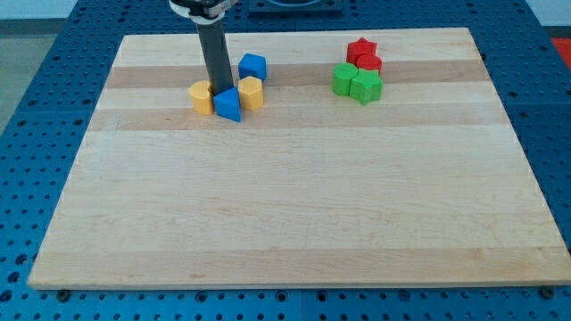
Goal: Place your arm to the top center of the board
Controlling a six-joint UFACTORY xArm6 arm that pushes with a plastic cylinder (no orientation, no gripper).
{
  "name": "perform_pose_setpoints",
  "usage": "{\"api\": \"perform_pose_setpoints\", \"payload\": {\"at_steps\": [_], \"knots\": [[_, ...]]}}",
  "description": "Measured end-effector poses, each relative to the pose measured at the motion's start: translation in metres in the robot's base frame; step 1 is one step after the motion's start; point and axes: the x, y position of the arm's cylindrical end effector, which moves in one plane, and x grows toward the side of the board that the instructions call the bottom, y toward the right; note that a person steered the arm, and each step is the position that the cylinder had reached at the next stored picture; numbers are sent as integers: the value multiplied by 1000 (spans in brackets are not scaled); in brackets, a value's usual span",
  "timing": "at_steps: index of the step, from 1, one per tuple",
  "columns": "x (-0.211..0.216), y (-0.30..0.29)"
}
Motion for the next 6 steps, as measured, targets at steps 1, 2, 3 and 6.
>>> {"api": "perform_pose_setpoints", "payload": {"at_steps": [1, 2, 3, 6], "knots": [[4, 0], [-45, 0], [-97, -9], [-126, 90]]}}
